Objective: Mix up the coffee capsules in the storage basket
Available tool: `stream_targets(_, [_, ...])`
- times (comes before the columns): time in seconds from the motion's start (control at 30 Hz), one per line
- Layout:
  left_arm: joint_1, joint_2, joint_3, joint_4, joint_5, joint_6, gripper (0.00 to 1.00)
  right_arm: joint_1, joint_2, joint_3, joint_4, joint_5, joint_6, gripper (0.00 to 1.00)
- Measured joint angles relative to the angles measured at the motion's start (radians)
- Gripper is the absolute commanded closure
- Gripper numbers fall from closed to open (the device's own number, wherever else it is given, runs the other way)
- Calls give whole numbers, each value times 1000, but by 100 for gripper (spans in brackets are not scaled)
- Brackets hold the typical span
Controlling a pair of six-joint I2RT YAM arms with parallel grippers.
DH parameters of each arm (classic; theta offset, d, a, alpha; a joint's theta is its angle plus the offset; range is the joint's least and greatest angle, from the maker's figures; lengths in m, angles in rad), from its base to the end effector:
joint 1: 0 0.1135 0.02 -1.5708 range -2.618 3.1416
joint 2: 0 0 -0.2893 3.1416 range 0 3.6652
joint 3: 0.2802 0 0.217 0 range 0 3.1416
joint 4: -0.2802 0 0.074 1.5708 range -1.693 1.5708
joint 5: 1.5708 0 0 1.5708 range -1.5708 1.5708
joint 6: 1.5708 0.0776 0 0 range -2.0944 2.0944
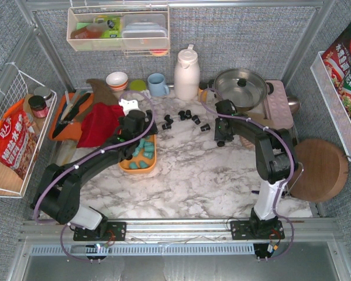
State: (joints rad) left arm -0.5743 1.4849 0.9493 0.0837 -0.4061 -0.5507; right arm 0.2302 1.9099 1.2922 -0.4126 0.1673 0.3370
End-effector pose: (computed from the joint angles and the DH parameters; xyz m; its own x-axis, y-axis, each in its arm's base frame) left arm 0.2986 -0.1567 0.2835 -0.4174 -0.3025 -0.8569 -0.0208 0.9459 -0.3238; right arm 0.3909 0.0783 0.1854 -0.8347 0.1393 -0.5328 0.1425 0.9892 0.0354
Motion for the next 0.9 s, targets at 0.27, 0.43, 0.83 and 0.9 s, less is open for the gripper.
stream_targets(0.27, [0, -41, -71, 144, 204, 68, 1, 19, -194, -110, 88, -116, 4, 78])
stream_targets(0.43, [-27, -102, -249, 408, 401, 167, 1, 69, -374, -209, 238, -307, 40, 79])
stream_targets(0.83, [-211, -174, -463, 771, 612, 568, 1, 273, -613, -350, 520, -549, 153, 79])
stream_targets(0.9, [-224, -171, -476, 803, 628, 624, 1, 290, -631, -363, 544, -560, 158, 79])
